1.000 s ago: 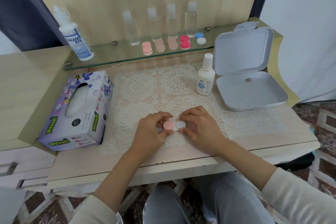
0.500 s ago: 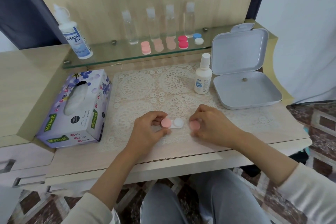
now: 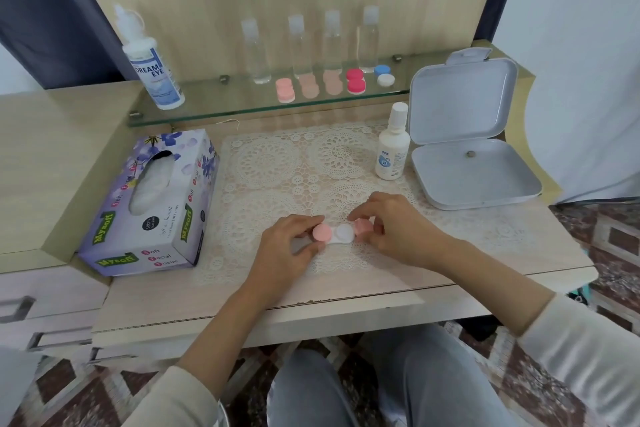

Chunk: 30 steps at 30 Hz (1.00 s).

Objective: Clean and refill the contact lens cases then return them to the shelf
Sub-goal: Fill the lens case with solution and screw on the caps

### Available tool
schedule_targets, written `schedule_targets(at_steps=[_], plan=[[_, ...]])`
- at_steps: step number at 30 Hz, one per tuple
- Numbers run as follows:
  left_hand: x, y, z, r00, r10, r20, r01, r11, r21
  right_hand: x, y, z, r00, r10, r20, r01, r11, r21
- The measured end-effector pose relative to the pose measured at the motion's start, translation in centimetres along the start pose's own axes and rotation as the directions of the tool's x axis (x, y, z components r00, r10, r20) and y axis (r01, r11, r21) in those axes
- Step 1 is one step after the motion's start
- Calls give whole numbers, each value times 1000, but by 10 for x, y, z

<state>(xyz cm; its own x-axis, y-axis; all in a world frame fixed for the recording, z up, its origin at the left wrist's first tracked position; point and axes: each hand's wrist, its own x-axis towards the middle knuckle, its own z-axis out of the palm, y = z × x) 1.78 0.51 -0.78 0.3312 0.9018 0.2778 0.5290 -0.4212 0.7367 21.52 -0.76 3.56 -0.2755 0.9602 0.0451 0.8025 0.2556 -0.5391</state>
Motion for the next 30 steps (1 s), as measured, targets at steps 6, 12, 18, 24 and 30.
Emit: schedule_targets(at_steps=[6,12,18,24,30], plan=[[1,0,1,1000,19,-15,-18,999,40,13,-8,1,999,-21,47,23,999,-46],[1,-1,2,1000,18,-4,-17,998,65,14,-12,2,990,-84,112,91,994,-57],[1,0,1,1000,2,3,-2,998,57,13,-16,1,993,-54,107,62,996,-70],[0,1,1,1000,-2,11,2,999,45,15,-21,0,986,-61,156,81,989,-126],[1,1,1,1000,-1,-2,1,999,40,20,-21,2,987,-10,161,54,962,-268]])
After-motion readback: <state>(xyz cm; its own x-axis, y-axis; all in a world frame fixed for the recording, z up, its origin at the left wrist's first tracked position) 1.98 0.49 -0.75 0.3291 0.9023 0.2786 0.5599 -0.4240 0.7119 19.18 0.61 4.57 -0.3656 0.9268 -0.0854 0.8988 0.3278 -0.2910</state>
